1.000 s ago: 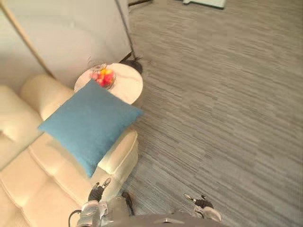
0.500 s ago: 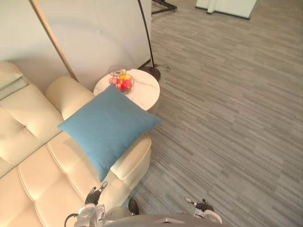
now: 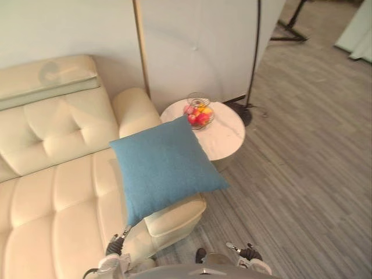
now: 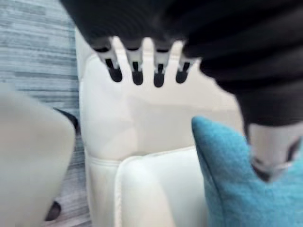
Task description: Pick up cushions and gather them together orderly.
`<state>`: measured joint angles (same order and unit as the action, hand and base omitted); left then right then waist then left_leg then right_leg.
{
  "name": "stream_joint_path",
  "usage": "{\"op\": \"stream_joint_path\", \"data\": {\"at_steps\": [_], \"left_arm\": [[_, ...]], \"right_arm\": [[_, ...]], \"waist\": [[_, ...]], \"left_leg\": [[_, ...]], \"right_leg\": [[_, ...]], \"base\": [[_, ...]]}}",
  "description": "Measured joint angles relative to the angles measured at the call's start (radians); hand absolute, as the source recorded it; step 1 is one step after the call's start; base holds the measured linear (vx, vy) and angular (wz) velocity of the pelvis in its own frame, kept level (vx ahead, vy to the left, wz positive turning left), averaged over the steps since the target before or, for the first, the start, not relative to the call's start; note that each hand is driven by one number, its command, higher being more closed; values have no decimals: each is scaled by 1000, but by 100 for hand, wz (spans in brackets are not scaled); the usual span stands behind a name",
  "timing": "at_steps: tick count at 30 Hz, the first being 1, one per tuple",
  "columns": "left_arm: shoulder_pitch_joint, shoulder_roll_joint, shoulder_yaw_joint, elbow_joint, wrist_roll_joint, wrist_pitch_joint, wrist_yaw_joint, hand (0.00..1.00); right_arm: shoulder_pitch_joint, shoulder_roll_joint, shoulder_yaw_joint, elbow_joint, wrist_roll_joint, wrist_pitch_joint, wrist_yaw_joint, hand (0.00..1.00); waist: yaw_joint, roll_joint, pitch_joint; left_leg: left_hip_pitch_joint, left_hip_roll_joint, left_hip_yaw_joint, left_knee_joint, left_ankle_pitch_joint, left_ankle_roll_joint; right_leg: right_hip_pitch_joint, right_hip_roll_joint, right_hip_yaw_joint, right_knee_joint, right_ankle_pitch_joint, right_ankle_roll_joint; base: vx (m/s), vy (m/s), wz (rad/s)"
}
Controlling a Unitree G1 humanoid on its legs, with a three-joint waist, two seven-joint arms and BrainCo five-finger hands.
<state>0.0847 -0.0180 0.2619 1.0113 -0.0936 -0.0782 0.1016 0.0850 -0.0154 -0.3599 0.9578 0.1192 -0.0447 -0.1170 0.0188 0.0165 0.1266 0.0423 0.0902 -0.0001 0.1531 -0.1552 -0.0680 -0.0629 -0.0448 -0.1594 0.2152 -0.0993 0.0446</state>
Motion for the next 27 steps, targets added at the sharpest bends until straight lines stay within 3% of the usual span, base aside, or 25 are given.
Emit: {"op": "stream_joint_path", "data": {"at_steps": [4, 11, 22, 27], "left_arm": [[-1, 0, 13, -1, 0, -2, -1, 0], [-2, 22, 10, -1, 0, -3, -1, 0], [0, 34, 0, 1, -2, -3, 1, 0], [21, 42, 3, -19, -25, -3, 1, 0]], "right_arm": [[11, 13, -5, 2, 0, 1, 3, 0], [14, 37, -6, 1, 1, -3, 3, 0], [28, 36, -37, -11, 0, -17, -13, 0], [73, 1, -98, -158, -9, -17, -40, 0]], "waist": [[8, -20, -5], [10, -54, -14], [6, -49, -11], [-10, -41, -15]], "left_leg": [[19, 11, -33, -45, 30, -19], [15, -25, -55, -69, 68, -11], [29, -23, -65, -166, 151, -2], [31, -22, -47, -213, 157, 5]], "right_leg": [[50, 4, -68, -25, -8, -11], [88, -22, -105, -64, -7, -10], [100, -22, -147, -102, 16, -5], [97, -19, -120, -113, 16, -5]], "base": [[139, -64, 48], [59, 26, 26], [-101, -11, 15], [-97, 7, 15]]}}
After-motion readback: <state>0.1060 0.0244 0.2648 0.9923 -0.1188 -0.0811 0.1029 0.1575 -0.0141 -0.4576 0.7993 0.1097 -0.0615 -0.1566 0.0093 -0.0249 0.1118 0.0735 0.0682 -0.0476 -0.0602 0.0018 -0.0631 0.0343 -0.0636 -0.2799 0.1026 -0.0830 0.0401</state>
